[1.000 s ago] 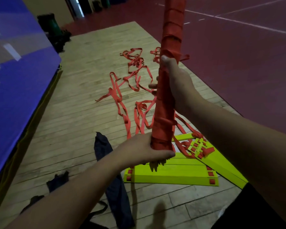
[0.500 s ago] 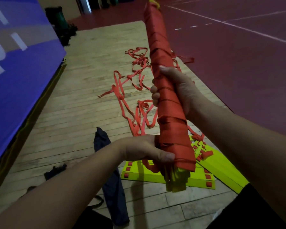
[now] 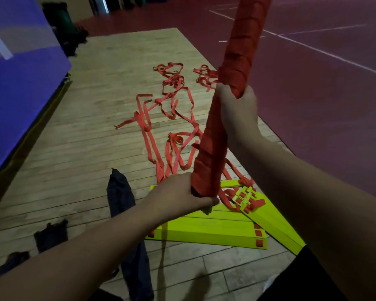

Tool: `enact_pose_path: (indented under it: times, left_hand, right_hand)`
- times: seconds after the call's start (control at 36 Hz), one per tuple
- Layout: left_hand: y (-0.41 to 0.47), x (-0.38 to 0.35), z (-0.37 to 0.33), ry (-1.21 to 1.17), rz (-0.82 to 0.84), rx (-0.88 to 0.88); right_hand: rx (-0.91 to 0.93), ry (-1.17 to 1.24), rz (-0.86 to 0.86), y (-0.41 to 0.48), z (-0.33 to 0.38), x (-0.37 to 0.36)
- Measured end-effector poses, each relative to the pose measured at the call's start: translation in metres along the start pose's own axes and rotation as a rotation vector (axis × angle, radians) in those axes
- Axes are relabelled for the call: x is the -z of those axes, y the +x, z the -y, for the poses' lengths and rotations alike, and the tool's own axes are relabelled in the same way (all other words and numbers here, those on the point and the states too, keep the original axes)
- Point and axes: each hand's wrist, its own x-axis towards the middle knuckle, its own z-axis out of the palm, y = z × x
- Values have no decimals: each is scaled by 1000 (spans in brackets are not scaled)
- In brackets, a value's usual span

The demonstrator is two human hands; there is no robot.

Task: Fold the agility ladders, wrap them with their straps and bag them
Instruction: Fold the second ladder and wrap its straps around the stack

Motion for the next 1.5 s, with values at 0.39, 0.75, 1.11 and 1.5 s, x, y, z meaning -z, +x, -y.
enact_pose_path:
  times: [0.39,0.75,1.11,1.5]
  left_hand:
    - [-5,20,6,-563,568,-62]
    - [-1,23,10,-337,507,161]
    - [11,4,12,-96,160,15]
    - [-9,19,-4,-449,765,-53]
  right_hand:
    - [-461,674,803,-3,23,19]
    - [-150,302,298,0,20,19]
    - [-160,214,114,7,13,13]
    - [-490,643,789,4,15,28]
